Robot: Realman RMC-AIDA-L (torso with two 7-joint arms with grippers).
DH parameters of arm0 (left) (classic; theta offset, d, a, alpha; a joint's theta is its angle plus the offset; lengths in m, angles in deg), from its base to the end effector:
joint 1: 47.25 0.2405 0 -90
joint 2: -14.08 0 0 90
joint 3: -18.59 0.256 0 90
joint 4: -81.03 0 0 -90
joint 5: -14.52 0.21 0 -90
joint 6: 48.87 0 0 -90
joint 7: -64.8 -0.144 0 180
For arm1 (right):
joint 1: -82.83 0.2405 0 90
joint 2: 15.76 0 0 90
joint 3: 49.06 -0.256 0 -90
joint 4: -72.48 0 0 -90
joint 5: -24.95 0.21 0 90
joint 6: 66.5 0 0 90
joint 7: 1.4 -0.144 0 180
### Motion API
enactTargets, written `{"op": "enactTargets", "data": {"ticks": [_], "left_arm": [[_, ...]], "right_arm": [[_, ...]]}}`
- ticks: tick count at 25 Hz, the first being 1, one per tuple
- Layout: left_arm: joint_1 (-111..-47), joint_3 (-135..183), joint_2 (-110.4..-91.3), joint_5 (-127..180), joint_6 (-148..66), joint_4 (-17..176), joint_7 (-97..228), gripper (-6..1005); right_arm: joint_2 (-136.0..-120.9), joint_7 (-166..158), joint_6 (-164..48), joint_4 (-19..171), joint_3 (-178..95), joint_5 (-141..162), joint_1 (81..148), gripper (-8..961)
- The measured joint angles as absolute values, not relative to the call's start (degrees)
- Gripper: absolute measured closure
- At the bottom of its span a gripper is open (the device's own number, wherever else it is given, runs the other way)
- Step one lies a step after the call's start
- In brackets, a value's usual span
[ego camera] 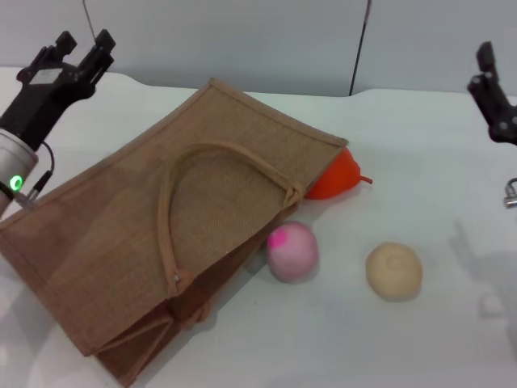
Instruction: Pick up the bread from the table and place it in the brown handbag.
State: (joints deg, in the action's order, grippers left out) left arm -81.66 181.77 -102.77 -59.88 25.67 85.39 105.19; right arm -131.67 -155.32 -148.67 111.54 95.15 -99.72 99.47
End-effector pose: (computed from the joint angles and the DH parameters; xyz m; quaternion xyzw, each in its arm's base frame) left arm -0.3054 0.3707 0.0306 -0.6854 -0.2767 -0.4373 0.5123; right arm 0.2264 0.2938 -0.0168 -0.6496 0.0139 0.3760 0.6607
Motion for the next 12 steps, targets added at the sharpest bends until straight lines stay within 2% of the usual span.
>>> {"op": "enactTargets", "data": {"ticks": [6, 12], "left_arm": [[-79.4, 181.8, -102.95, -69.7, 25.8, 73.8, 77.9, 297], [-79.0, 181.8, -103.05, -74.1, 25.8, 68.1, 64.0, 285]], "right_arm": [[-131.62, -162.7, -146.9, 106.3, 96.2, -93.9, 102.0, 55], [-131.61, -162.7, -143.5, 106.1, 96.5, -91.4, 103.4, 55]]}}
